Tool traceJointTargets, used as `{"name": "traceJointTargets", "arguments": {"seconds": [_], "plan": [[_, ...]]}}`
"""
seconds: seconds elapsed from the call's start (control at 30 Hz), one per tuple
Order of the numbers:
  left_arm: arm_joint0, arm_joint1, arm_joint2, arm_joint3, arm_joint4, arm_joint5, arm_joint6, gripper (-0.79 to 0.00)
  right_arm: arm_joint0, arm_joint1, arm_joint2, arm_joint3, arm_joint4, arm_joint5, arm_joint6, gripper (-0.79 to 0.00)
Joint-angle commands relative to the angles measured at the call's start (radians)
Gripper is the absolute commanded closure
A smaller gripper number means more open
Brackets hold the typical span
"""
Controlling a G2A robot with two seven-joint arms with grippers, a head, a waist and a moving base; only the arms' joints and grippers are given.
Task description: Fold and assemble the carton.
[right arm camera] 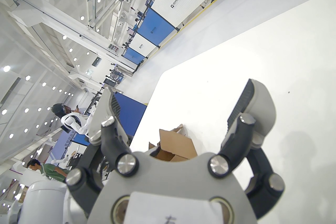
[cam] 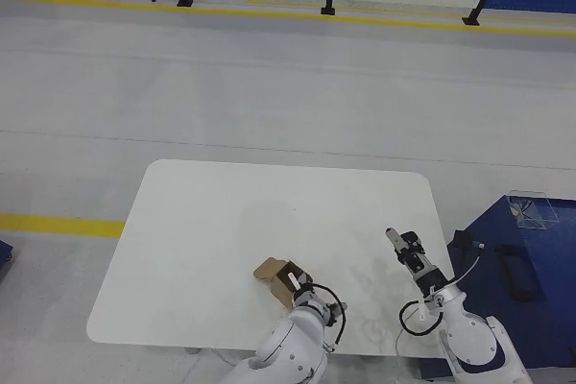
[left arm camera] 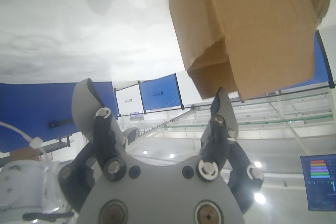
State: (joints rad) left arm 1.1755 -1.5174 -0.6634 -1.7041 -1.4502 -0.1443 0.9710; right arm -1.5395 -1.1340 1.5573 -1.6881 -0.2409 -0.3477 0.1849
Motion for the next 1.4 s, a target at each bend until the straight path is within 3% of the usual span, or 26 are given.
{"name": "traceJointTargets", "arguments": {"seconds": [0.0, 0.2, 0.4, 0.9, 1.0, 1.07, 1.2, 1.37], "plan": [[0.052, 0.015, -0.021, -0.081, 0.063, 0.037, -0.043, -0.785, 0.0, 0.0, 0.0, 0.0, 0.0, 0.0, 0.0, -0.785], [0.191, 0.069, -0.088, -0.249, 0.272, 0.18, -0.335, -0.785, 0.0, 0.0, 0.0, 0.0, 0.0, 0.0, 0.0, -0.785], [0.284, 0.109, -0.181, -0.253, 0.283, 0.289, -0.709, -0.785, 0.0, 0.0, 0.0, 0.0, 0.0, 0.0, 0.0, -0.785], [0.283, 0.109, -0.192, -0.242, 0.251, 0.308, -0.717, -0.785, 0.004, 0.0, 0.005, 0.003, -0.036, 0.022, -0.024, -0.785], [0.278, 0.131, -0.277, -0.323, 0.494, 0.341, -0.638, -0.785, 0.033, -0.007, -0.048, 0.016, -0.145, 0.094, -0.059, -0.785], [0.319, 0.155, -0.305, -0.408, 0.721, 0.459, -0.596, -0.785, 0.065, -0.011, -0.091, 0.037, -0.198, 0.123, -0.054, -0.785], [0.378, 0.186, -0.284, -0.549, 1.052, 0.854, -0.474, -0.785, 0.132, -0.023, -0.193, 0.101, -0.325, 0.18, -0.041, -0.785], [0.412, 0.189, -0.302, -0.523, 1.055, 1.088, -0.466, -0.785, 0.208, -0.041, -0.306, 0.198, -0.392, 0.203, -0.01, -0.785]]}}
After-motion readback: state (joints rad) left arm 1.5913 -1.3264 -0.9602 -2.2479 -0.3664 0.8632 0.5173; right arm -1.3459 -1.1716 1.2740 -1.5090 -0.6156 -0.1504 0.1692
